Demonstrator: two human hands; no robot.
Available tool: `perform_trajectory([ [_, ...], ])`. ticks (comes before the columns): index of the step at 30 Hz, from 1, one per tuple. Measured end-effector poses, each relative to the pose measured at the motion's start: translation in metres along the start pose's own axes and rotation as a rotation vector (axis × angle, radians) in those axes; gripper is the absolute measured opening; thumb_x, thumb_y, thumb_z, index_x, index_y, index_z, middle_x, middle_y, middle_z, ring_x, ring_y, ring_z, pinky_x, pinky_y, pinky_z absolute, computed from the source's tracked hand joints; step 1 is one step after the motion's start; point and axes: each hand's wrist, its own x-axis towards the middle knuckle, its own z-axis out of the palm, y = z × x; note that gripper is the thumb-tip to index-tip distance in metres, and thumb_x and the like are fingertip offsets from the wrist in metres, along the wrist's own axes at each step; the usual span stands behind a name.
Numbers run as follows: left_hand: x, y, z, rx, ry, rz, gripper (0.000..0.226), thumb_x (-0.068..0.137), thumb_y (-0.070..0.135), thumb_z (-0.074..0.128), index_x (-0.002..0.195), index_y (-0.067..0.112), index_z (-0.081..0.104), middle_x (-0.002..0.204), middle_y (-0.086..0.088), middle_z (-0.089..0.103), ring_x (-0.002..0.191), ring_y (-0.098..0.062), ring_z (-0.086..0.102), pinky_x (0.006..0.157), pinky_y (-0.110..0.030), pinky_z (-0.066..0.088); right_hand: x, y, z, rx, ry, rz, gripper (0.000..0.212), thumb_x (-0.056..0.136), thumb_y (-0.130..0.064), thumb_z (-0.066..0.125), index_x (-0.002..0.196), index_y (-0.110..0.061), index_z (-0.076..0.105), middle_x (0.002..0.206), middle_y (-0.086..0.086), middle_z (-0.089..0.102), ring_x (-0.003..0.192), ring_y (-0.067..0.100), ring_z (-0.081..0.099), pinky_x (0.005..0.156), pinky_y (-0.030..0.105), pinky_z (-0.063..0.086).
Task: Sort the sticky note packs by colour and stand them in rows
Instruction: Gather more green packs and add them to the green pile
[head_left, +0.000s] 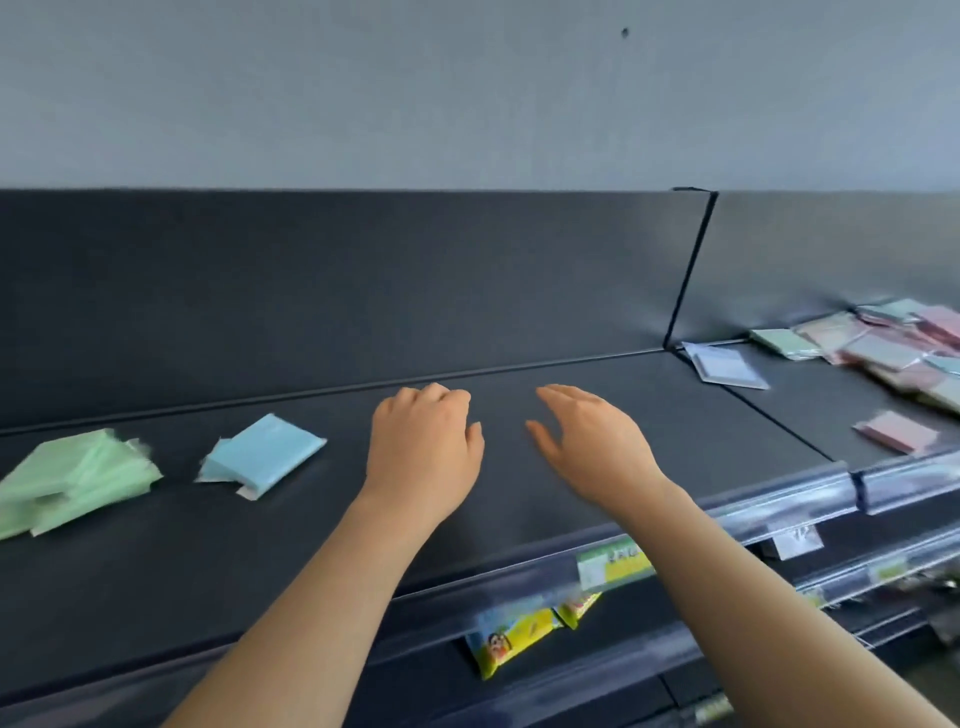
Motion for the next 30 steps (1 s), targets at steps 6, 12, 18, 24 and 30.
perform_trajectory([
  [6,0.013,0.118,0.024,-0.058,-0.007,0.07,0.032,0.098,0.037,0.043,0.119,0.019,0.06,0.119,0.003,0.062,0.11,-0.023,0.054,0.093,-0.034,0.038,-0.034,0.115,-0.038,-0.045,0.002,0.088,0.038,0.099,-0.038,0.044,0.124,-0.011,0.054,0.129,0.002,0.057,0.119,0.023,0.051,0.093,0.037,0.046],
  [12,0.029,0.219,0.058,-0.118,-0.034,0.118,0.034,0.098,0.039,0.044,0.121,0.019,0.06,0.117,0.002,0.064,0.109,-0.024,0.055,0.091,-0.033,0.039,-0.063,0.22,-0.066,-0.065,0.003,0.157,0.041,0.1,-0.038,0.042,0.132,-0.014,0.05,0.135,0.0,0.053,0.12,0.022,0.052,0.092,0.034,0.045],
  [18,0.058,0.283,0.089,-0.13,-0.096,0.148,0.034,0.097,0.039,0.044,0.116,0.016,0.061,0.111,0.0,0.065,0.103,-0.025,0.056,0.086,-0.034,0.042,-0.07,0.299,-0.079,-0.049,-0.015,0.263,0.036,0.099,-0.034,0.044,0.121,-0.008,0.056,0.126,0.006,0.059,0.113,0.027,0.055,0.09,0.04,0.047],
  [24,0.114,0.33,0.123,-0.15,-0.148,0.154,0.034,0.097,0.036,0.045,0.116,0.013,0.061,0.11,-0.004,0.063,0.103,-0.028,0.054,0.083,-0.035,0.04,-0.05,0.371,-0.08,-0.027,0.005,0.339,0.039,0.099,-0.035,0.044,0.127,-0.01,0.055,0.134,0.003,0.055,0.117,0.026,0.054,0.092,0.037,0.045],
  [30,0.185,0.343,0.168,-0.131,-0.239,0.011,0.036,0.096,0.037,0.046,0.12,0.013,0.058,0.125,-0.008,0.055,0.114,-0.032,0.048,0.086,-0.038,0.04,0.001,0.434,-0.071,-0.056,-0.034,0.348,0.046,0.1,-0.036,0.043,0.139,-0.012,0.047,0.144,0.003,0.048,0.128,0.023,0.048,0.101,0.036,0.041],
])
